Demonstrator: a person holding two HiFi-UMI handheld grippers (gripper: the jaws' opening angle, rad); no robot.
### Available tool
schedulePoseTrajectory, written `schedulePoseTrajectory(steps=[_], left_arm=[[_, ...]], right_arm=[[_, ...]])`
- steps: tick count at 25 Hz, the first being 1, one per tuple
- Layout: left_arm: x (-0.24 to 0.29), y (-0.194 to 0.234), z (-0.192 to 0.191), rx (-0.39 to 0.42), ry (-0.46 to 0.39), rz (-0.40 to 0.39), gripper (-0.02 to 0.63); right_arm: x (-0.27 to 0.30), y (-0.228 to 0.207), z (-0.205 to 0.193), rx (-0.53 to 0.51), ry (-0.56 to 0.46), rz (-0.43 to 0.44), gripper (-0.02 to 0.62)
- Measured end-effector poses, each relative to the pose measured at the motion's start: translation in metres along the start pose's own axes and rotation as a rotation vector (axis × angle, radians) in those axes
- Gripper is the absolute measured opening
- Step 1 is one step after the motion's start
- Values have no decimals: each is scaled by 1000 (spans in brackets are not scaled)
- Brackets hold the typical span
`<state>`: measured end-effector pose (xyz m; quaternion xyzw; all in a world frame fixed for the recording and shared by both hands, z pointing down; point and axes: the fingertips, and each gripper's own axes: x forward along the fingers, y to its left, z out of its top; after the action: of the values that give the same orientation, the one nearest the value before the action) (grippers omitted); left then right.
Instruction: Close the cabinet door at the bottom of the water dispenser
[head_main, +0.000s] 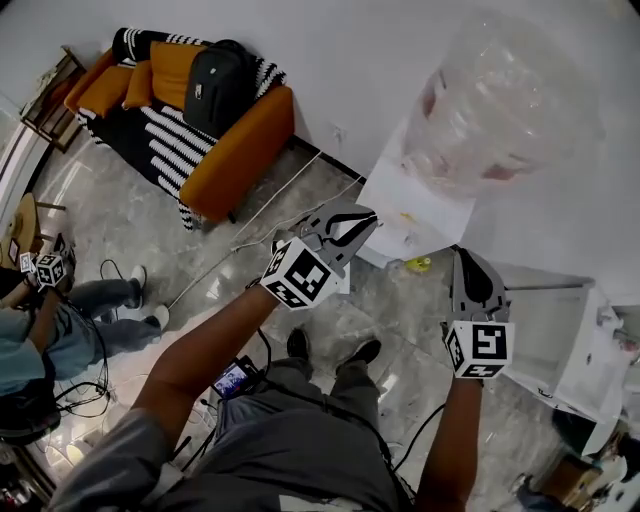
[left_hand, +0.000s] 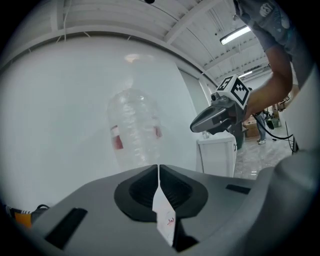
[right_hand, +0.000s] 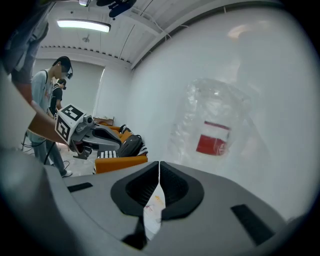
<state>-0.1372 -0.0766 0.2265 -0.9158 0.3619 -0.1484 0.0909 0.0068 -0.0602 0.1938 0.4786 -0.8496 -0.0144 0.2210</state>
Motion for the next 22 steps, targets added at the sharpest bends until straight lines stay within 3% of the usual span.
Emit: schedulePoseTrajectory(steps=[9, 16, 22], left_arm=[[33, -3, -81, -79, 146, 16, 26], [57, -30, -147, -125, 239, 30, 26], [81, -49, -229, -191, 346, 28, 26]], right_arm=[[56, -2, -82, 60, 95, 52, 31], [75, -6, -160, 96, 161, 76, 32], [109, -4, -227, 137, 216, 103, 32]])
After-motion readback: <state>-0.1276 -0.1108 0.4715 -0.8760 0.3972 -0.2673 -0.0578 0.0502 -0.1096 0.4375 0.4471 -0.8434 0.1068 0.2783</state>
